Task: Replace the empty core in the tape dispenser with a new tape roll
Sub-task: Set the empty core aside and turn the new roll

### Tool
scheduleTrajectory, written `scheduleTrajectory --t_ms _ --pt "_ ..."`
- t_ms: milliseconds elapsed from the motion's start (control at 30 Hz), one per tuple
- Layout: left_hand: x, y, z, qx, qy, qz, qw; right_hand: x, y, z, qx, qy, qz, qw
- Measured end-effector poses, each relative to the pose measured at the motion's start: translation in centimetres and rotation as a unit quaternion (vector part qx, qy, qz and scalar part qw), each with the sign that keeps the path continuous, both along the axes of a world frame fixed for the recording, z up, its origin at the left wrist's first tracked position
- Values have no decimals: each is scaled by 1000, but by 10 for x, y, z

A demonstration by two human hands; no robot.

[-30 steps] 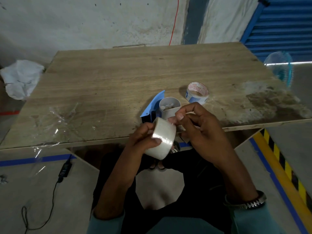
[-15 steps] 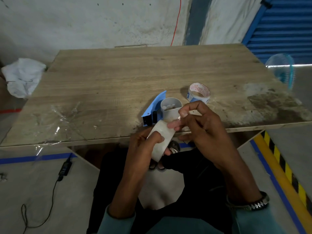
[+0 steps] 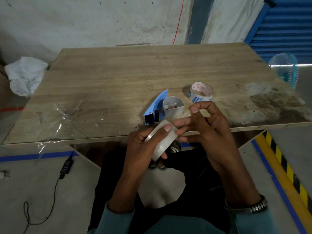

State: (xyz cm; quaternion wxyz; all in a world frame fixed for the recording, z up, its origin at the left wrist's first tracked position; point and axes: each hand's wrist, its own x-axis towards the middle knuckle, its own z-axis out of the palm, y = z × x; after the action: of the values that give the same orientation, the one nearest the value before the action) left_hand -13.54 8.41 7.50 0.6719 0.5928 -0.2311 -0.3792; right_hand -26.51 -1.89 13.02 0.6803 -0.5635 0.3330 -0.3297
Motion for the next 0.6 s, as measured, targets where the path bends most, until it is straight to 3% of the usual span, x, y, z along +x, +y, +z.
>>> scheduleTrajectory --t_ms 167,600 --pt "4 5 -1 -11 -37 -29 999 -7 -5 5 14 16 -10 1000" --pt "7 10 -4 -49 -17 -59 997 -14 -12 7 37 -10 -82 996"
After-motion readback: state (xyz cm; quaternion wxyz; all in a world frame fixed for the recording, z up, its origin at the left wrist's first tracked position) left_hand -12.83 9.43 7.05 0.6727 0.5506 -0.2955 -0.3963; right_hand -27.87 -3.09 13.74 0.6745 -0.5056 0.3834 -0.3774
